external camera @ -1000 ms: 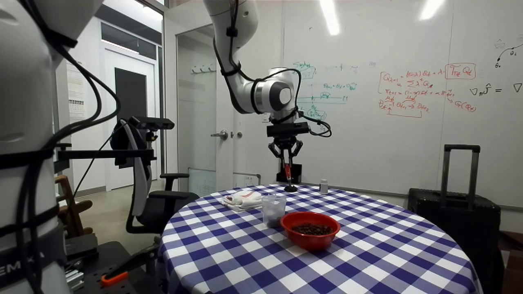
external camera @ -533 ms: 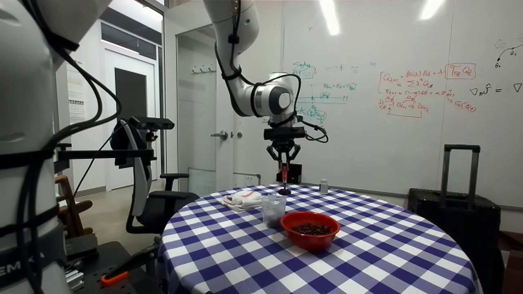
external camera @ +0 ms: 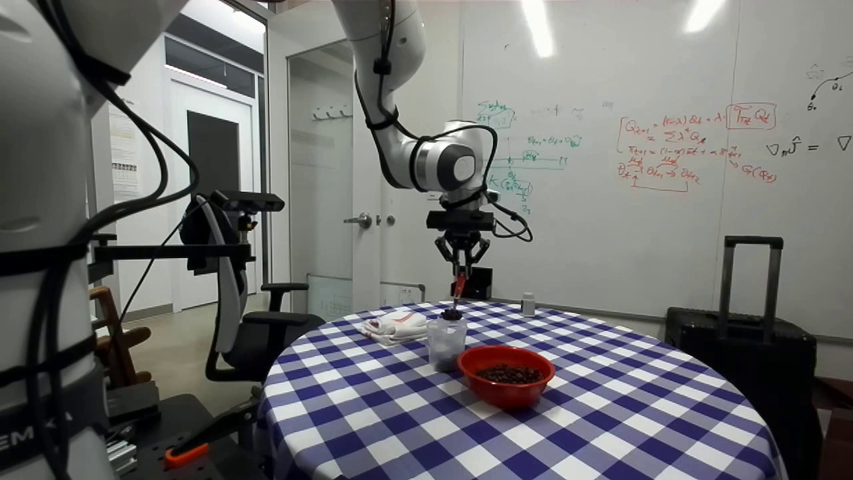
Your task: Scoop some of the contents in the bowl and put them in the jar
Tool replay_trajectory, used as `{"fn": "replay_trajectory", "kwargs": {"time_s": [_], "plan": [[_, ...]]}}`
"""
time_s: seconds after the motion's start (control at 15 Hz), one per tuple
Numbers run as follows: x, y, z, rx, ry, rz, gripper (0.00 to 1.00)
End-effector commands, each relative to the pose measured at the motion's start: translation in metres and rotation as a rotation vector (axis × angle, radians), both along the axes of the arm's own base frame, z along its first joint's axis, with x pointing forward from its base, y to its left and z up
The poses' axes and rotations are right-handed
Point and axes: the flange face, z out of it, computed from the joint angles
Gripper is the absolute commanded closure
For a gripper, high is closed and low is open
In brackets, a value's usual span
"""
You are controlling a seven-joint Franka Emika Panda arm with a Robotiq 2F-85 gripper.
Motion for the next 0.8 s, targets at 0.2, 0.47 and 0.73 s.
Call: {"fn": "replay_trajectory", "kwargs": {"time_s": [0.2,0.47,0.73], "plan": [[0.004,-0.015,0.005,0.031,-0.021,-0.073,0.95],[0.003,-0.023,0.012,0.042,-0.055,-0.116,0.95],[0.001,-0.022,0.021,0.058,-0.099,-0.174,0.95]]}}
